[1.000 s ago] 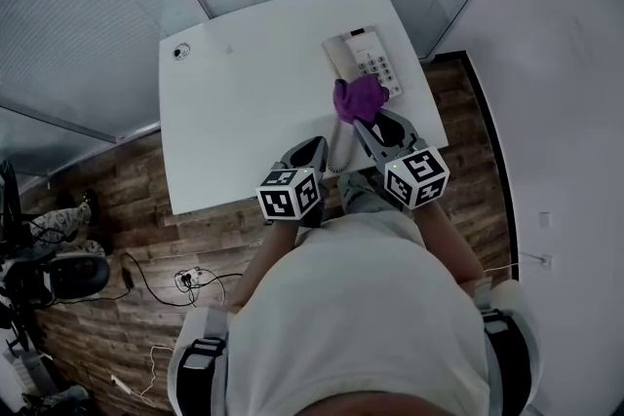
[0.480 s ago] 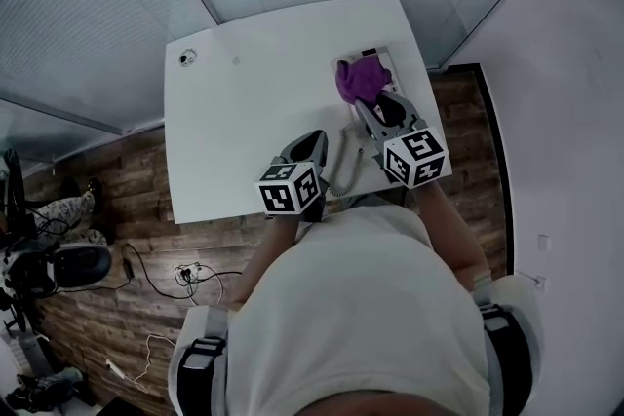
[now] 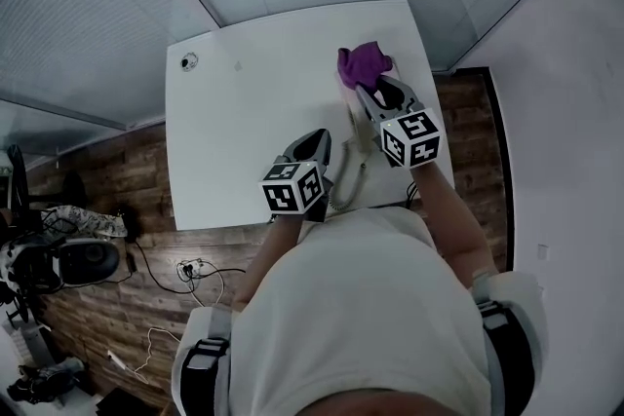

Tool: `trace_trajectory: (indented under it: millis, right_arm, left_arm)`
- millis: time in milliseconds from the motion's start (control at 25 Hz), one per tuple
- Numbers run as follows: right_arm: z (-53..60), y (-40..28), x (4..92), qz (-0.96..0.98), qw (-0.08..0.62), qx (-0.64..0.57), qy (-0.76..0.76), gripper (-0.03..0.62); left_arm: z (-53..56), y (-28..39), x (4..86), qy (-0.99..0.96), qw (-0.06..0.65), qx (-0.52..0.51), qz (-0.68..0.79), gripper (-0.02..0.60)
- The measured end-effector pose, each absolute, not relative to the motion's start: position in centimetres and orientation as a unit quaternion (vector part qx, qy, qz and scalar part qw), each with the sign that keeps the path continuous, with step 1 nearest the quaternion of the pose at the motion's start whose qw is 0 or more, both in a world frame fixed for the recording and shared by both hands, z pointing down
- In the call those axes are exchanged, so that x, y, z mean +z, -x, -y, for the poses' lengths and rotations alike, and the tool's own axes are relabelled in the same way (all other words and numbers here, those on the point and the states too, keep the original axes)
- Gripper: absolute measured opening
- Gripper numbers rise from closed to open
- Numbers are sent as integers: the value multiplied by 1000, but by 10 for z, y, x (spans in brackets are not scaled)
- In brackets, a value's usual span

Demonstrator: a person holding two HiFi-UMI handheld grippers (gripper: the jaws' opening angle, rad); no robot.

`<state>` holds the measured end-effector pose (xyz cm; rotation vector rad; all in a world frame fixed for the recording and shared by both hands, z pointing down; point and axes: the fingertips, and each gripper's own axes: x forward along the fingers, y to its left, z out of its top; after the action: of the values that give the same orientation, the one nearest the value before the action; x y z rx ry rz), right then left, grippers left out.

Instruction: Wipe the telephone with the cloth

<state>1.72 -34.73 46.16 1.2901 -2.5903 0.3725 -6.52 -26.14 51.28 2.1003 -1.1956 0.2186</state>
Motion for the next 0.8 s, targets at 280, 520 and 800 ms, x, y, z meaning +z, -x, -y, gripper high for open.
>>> trace_trajectory:
  millis: [280, 520, 800]
  right_arm:
    - [379, -11, 485, 878, 126, 140, -440, 123]
    - [392, -8, 505, 872, 144, 152, -443, 123]
    - [400, -7, 522, 867, 163, 158, -444, 123]
  left_arm:
    - [267, 66, 523, -804, 359, 91, 466, 21]
    - [267, 63, 525, -802, 362, 92, 466, 21]
    - [269, 64, 525, -799, 362, 95, 470, 21]
